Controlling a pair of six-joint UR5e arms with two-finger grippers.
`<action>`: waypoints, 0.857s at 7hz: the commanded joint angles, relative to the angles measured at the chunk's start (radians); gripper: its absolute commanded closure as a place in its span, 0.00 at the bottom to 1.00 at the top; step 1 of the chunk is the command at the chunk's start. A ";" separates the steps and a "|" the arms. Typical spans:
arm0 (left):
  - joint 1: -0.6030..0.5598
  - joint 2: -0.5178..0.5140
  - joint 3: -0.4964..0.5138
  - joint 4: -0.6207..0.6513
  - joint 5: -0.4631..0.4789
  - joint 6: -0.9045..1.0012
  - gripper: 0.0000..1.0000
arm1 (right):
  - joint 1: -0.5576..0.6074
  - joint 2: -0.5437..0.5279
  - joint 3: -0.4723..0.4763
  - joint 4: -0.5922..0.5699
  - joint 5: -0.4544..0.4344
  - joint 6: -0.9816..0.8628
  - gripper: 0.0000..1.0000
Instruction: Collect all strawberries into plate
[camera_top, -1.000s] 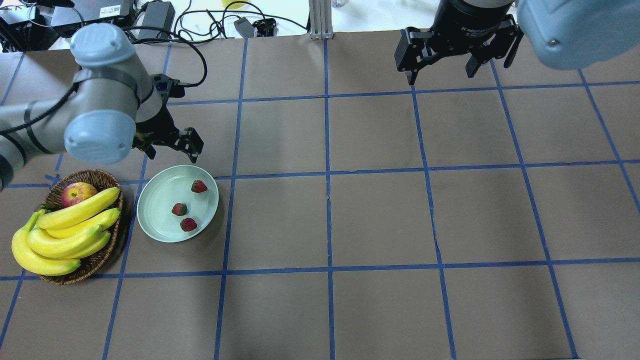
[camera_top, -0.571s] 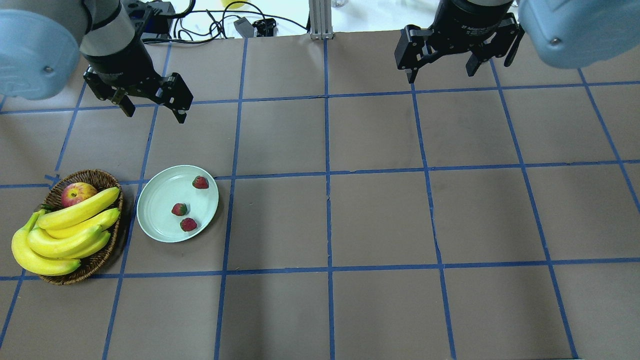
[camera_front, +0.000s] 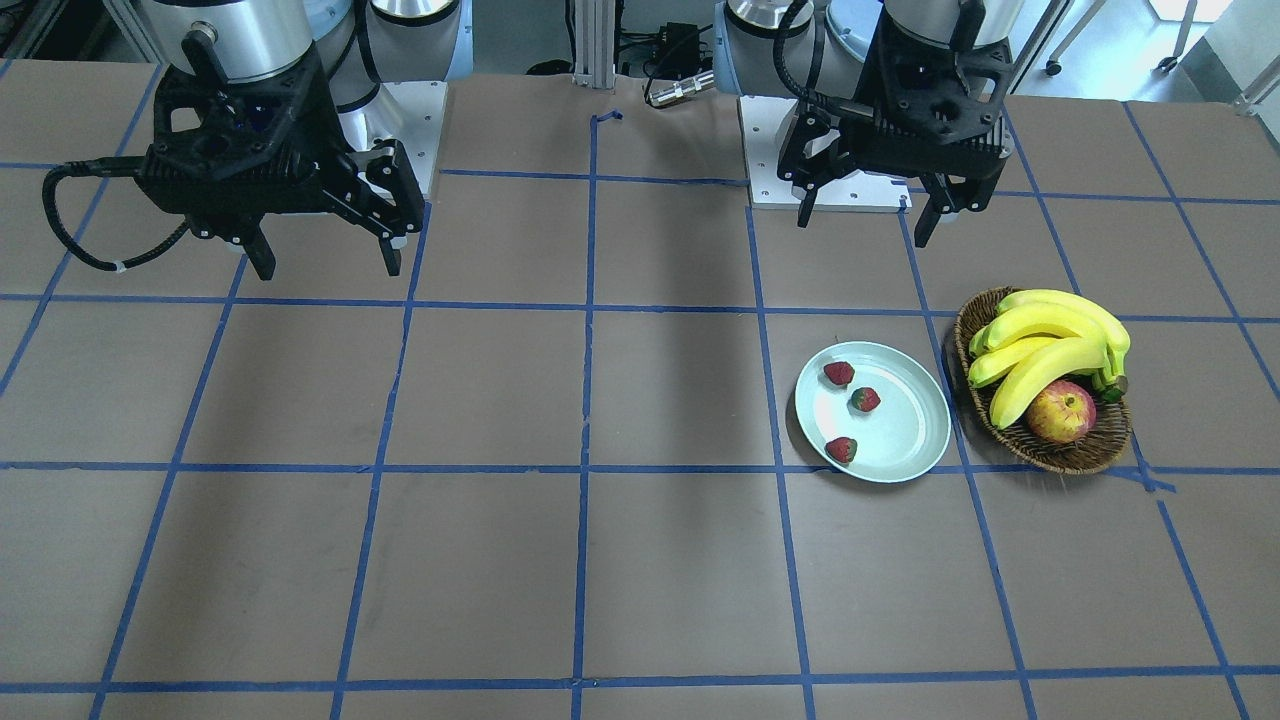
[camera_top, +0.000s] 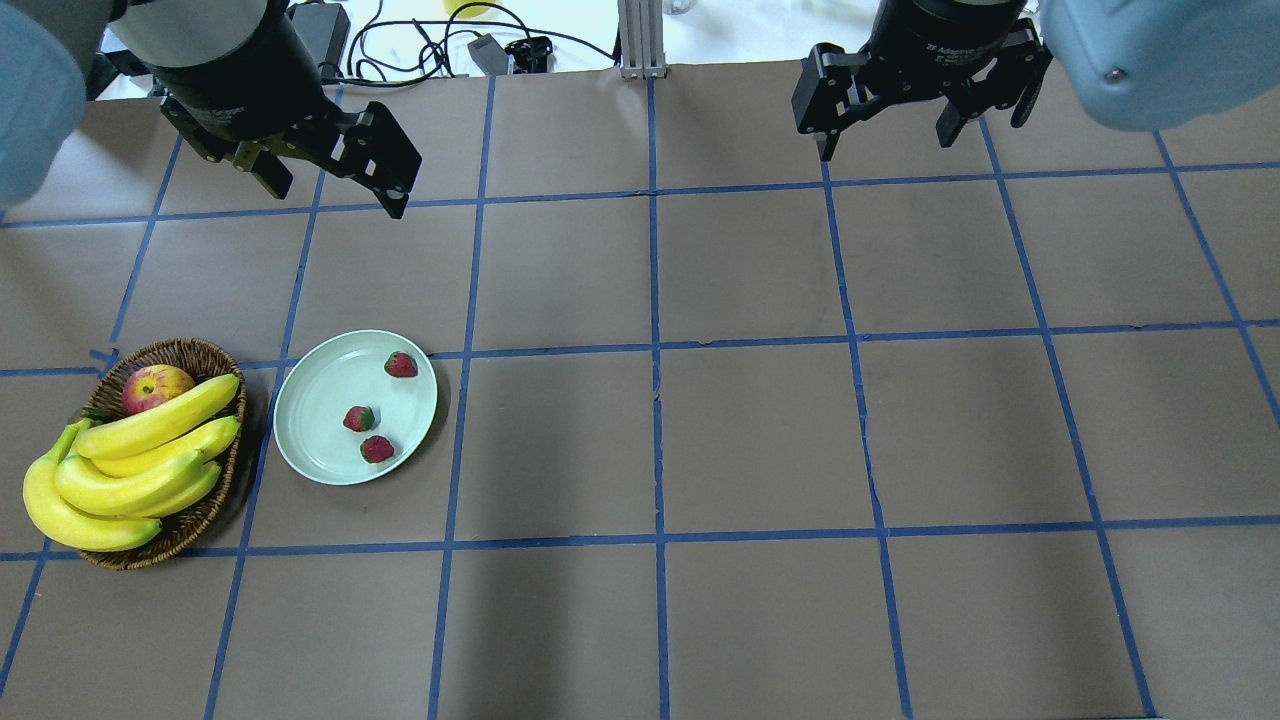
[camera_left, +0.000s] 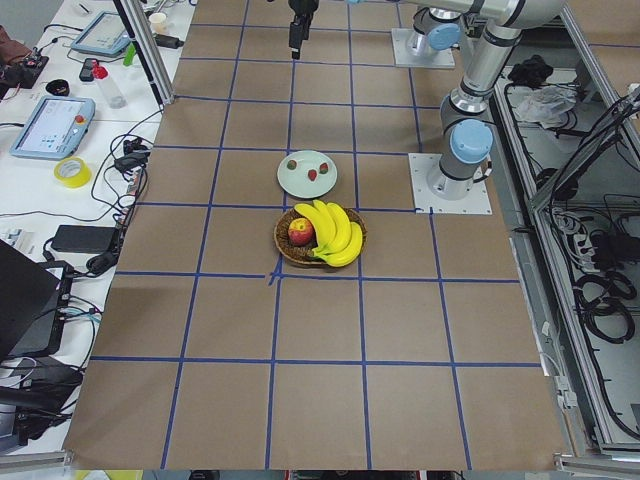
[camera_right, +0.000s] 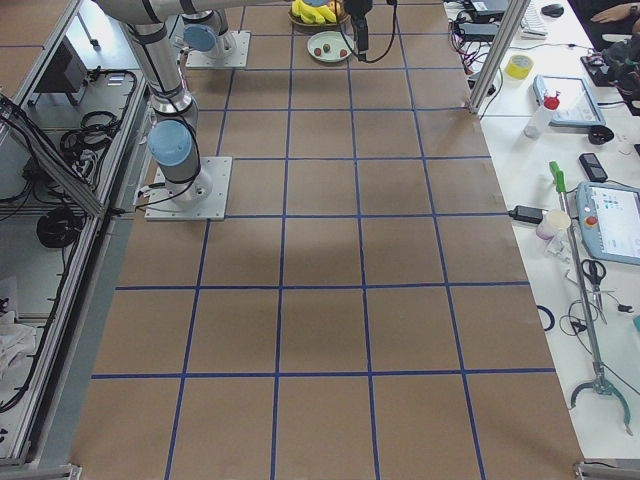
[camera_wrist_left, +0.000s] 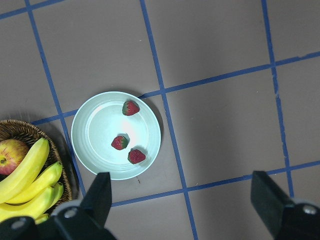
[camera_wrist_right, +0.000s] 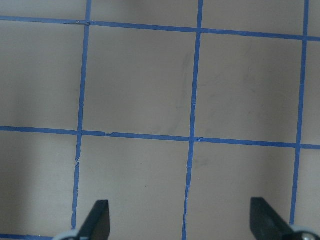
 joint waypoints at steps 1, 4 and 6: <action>0.022 0.013 -0.013 0.004 -0.004 0.005 0.00 | 0.000 -0.001 0.002 0.000 0.003 0.001 0.00; 0.042 0.019 -0.013 0.010 -0.008 0.004 0.00 | 0.002 -0.003 0.008 -0.001 0.005 0.001 0.00; 0.041 0.019 -0.013 0.010 -0.007 0.010 0.00 | 0.002 -0.003 0.008 0.000 0.008 0.001 0.00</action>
